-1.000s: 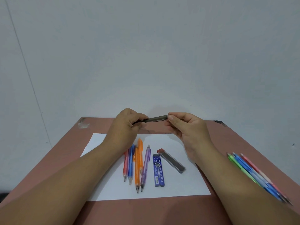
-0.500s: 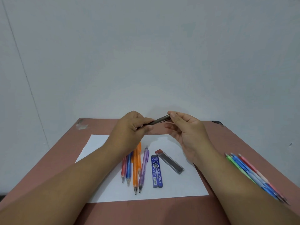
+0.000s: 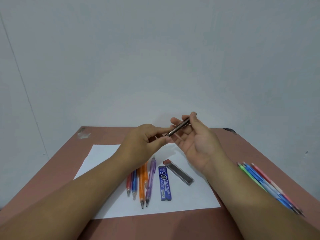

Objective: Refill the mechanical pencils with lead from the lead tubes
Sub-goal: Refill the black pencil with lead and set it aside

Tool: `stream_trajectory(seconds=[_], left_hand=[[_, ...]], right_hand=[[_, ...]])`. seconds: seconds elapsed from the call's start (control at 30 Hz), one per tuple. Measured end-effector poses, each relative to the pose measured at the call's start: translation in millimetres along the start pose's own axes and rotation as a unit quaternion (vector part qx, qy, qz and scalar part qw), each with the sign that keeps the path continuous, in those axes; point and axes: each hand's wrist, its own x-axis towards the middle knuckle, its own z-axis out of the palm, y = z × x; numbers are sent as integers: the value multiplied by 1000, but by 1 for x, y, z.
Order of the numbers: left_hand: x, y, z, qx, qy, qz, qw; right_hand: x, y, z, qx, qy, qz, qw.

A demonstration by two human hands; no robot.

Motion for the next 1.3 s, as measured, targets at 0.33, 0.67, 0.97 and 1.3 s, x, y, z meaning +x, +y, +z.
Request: stream_trajectory(seconds=[0.33,0.67,0.97,1.3], left_hand=[[-7,12,-2,-118,-63,-115,984],[-8,10,-3,-130,-104,-106,980],[-8,8,-2,-102,-117,-102,983],[-8,8,-2,-102,-112,-110,982]], right_hand=[[7,-19,-16,262,10,10,965],[4,-21,-17,249,1,-28,968],[3,-18,-16,242,-9,-35,970],[1,-15,-16,239,-4,-38,970]])
